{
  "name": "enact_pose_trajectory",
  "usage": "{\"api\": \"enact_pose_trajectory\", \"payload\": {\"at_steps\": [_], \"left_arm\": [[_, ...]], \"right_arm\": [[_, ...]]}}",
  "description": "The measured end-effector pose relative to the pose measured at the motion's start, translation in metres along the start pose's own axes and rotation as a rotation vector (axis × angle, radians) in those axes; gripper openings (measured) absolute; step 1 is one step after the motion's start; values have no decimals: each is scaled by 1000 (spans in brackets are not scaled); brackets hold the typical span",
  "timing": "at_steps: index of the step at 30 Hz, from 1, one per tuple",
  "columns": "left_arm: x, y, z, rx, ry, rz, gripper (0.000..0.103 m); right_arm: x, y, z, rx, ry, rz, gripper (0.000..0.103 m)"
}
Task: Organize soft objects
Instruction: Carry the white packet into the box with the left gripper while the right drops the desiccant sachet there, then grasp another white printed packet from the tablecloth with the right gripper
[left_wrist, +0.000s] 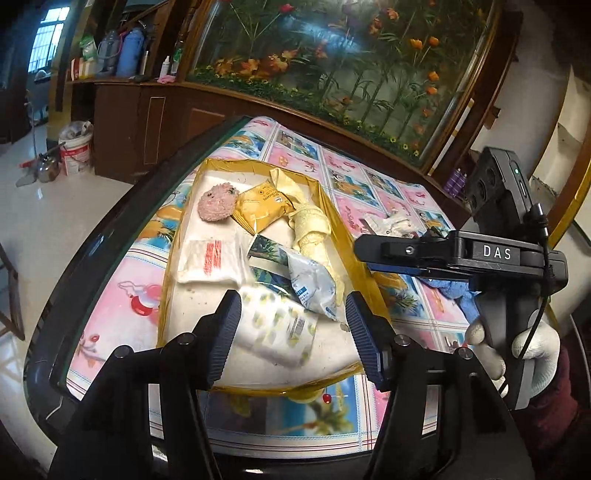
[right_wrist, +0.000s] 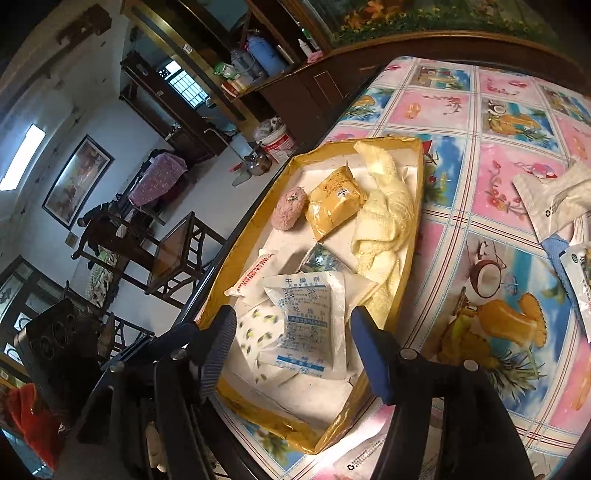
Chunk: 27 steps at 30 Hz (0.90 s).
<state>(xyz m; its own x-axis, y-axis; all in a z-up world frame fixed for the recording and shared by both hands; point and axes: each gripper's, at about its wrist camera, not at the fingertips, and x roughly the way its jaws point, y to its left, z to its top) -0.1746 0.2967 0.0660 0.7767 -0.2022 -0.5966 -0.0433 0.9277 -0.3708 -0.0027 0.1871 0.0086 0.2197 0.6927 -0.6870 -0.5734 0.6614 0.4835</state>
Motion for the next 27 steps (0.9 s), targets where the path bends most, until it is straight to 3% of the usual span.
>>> {"api": "enact_pose_trajectory", "payload": {"at_steps": [3, 7, 12, 16, 21, 23, 26, 27], "left_arm": [[-1, 2, -2, -1, -2, -9, 60], [4, -1, -6, 1, 7, -15, 60], [14, -7, -11, -2, 26, -15, 60], [11, -14, -13, 6, 27, -18, 60], [9, -14, -14, 4, 17, -22, 60], [8, -13, -15, 6, 20, -19, 60], [9, -12, -16, 6, 20, -4, 60], [9, -12, -16, 3, 15, -1, 60]], "right_arm": [[-19, -11, -8, -3, -13, -44, 65], [-35, -29, -36, -47, 41, -237, 65], [-28, -49, -76, 40, 124, -297, 65], [-21, -37, -83, 27, 101, -340, 78], [-6, -12, -93, -123, 84, -440, 79], [-6, -6, -99, -169, 71, -447, 69], [-13, 1, -107, -209, 63, -396, 40], [-17, 4, -109, -219, 60, -370, 22]]}}
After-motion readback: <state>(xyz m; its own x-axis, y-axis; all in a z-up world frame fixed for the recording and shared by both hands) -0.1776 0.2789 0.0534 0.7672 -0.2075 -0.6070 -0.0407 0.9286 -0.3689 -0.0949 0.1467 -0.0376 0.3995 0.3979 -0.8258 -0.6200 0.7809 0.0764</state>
